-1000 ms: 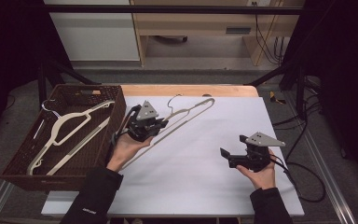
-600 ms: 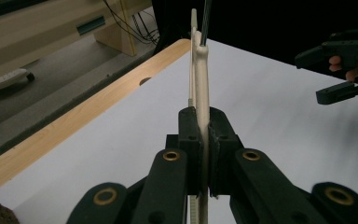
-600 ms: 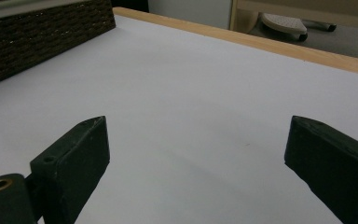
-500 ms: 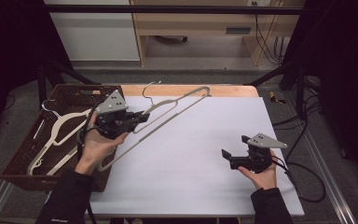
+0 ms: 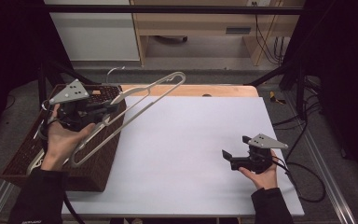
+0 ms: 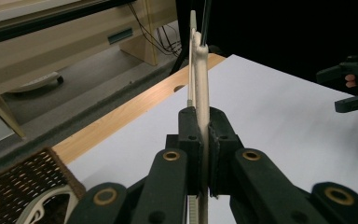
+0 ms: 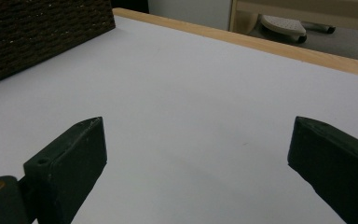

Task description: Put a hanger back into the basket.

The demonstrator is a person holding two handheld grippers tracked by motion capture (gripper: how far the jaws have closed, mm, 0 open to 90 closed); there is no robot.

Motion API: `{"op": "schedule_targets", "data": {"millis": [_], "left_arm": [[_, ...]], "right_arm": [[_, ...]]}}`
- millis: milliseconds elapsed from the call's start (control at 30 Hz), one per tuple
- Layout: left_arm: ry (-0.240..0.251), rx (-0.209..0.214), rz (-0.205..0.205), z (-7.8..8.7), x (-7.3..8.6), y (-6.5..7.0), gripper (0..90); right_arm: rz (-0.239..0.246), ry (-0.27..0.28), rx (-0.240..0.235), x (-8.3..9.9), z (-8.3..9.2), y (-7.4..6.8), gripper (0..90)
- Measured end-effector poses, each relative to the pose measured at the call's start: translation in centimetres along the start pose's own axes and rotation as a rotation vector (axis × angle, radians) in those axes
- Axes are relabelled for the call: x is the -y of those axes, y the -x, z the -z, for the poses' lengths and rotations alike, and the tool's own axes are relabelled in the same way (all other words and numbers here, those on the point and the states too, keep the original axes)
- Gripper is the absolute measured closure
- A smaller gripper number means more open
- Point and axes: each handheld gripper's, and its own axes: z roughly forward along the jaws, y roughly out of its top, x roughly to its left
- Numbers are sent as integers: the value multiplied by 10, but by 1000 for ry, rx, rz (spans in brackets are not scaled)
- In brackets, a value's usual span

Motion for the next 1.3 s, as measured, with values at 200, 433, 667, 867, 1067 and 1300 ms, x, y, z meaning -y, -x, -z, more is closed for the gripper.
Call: {"op": "schedule_targets", "data": {"millis": [200,433,667,867,1067,1300], "left_arm": [[0,-33,7,21,7,-23,860],[-3,-77,53,43,26,-56,860],[-22,-125,91,61,47,-84,860],[-40,-167,138,70,69,-105,860],[-61,-191,187,73,91,-125,860],[-111,-194,207,73,109,-138,860]], "right_arm": [[-5,11,-3,-1,3,2,47],[1,10,-3,0,3,2,42],[4,2,-3,0,2,2,41],[2,-4,0,1,1,2,40],[1,-4,3,1,1,2,40],[7,-18,2,2,-2,2,40]]}}
